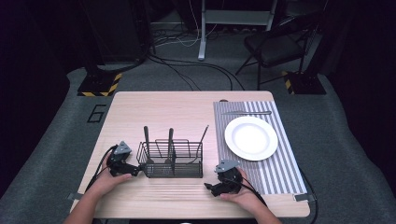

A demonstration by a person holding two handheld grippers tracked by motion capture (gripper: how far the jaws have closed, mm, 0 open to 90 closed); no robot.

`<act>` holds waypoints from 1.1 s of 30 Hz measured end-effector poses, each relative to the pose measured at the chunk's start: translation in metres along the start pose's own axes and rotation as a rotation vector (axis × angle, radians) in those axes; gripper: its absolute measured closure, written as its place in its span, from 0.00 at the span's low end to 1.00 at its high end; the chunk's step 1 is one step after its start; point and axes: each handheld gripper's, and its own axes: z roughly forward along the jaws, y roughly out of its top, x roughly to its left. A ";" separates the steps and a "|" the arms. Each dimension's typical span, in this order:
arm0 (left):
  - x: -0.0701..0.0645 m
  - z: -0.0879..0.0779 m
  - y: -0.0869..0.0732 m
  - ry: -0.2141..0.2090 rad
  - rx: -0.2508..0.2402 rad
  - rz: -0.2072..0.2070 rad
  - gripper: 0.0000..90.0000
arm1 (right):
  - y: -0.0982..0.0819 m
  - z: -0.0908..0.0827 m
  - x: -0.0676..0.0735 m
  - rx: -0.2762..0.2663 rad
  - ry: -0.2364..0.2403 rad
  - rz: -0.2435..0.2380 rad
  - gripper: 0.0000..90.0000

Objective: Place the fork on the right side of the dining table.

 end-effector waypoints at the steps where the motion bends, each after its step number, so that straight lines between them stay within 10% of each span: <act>1: 0.000 0.000 0.000 0.000 0.000 0.000 0.00 | 0.000 0.000 0.000 0.001 0.001 -0.001 0.14; 22: 0.000 0.000 0.000 -0.001 -0.004 0.001 0.00 | 0.000 0.000 0.001 -0.003 -0.005 0.018 0.17; 33: 0.000 0.001 0.000 -0.001 -0.004 0.000 0.00 | 0.003 -0.009 0.001 -0.017 -0.002 0.016 0.45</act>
